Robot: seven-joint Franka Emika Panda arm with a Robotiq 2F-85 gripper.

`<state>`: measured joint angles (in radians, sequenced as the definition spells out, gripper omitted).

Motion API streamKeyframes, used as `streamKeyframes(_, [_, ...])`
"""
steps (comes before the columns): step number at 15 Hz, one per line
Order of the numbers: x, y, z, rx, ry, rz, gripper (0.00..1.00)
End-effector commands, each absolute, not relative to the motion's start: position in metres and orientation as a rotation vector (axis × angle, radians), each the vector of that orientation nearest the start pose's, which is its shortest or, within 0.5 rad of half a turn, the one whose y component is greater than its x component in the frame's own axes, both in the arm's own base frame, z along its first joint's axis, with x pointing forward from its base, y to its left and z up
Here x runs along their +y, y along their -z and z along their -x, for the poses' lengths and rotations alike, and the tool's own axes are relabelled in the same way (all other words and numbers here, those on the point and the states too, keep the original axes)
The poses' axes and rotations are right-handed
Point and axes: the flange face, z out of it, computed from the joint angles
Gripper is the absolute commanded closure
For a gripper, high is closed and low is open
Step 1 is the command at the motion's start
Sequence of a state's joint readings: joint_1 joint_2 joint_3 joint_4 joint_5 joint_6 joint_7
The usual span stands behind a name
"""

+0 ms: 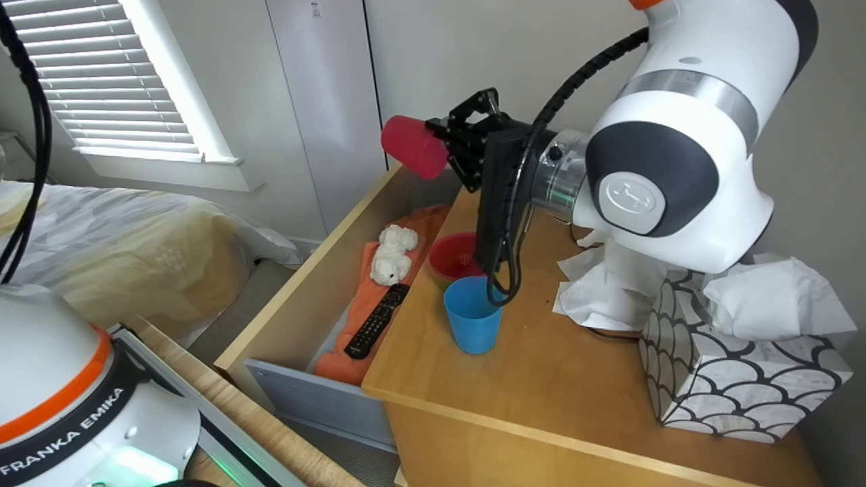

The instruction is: Put the contents of the pink cup in the pink bowl

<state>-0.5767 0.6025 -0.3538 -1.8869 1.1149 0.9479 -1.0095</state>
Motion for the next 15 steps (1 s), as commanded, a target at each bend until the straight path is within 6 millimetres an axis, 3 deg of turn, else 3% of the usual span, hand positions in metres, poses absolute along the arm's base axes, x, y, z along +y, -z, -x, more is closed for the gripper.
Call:
streamKeyframes(1, [-0.308, -0.266, -0.415, 0.179, 0.029, 1.566, 0.99])
streamKeyframes(4, [-0.294, -0.292, -0.424, 0.167, 0.004, 1.683, 0.99])
streamKeyframes(9, [-0.283, -0.329, -0.458, 0.196, 0.059, 1.961, 0.99])
streamKeyframes(15, [-0.266, -0.334, -0.488, 0.251, 0.085, 2.316, 0.99])
